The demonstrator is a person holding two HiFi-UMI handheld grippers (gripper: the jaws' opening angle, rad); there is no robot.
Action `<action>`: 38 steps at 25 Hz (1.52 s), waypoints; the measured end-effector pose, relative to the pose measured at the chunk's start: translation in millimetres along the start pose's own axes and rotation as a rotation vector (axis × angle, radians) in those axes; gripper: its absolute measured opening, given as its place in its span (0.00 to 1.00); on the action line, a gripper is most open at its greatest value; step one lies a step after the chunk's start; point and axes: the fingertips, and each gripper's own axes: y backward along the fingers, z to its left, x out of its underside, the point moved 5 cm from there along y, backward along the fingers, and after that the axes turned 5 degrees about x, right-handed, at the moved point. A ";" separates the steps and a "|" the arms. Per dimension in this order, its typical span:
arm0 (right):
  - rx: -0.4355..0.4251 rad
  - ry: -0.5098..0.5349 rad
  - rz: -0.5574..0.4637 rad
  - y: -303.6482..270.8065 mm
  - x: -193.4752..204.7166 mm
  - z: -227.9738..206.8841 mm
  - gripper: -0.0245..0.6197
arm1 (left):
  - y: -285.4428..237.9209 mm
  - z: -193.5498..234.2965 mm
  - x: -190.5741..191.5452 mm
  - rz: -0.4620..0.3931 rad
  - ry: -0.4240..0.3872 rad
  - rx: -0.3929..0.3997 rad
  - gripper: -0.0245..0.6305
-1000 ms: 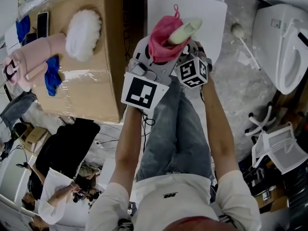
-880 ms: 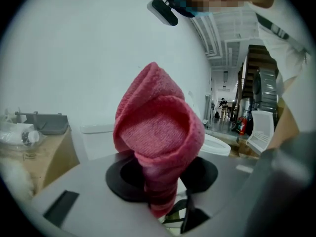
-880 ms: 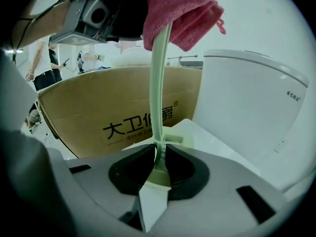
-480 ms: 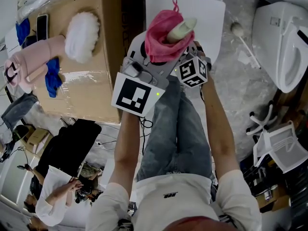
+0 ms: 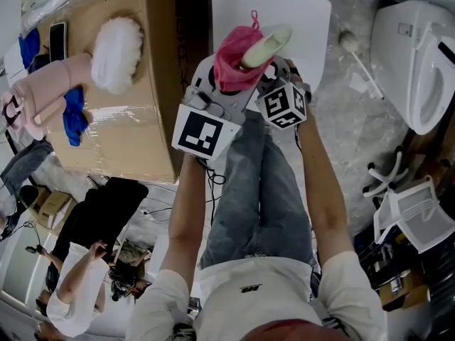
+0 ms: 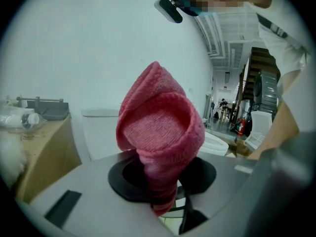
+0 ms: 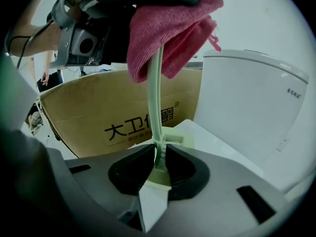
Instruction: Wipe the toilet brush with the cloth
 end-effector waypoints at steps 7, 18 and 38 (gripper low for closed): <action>0.003 -0.004 -0.012 0.2 0.6 -0.4 0.14 | -9.1 1.9 44.4 0.058 0.027 0.006 0.23; 0.010 -0.007 -0.030 1.5 1.9 -0.7 0.15 | -30.9 8.1 107.1 0.145 0.056 -0.007 0.23; 0.009 0.002 -0.014 -0.2 0.7 -0.5 0.14 | -19.6 7.5 77.0 0.149 0.033 0.005 0.22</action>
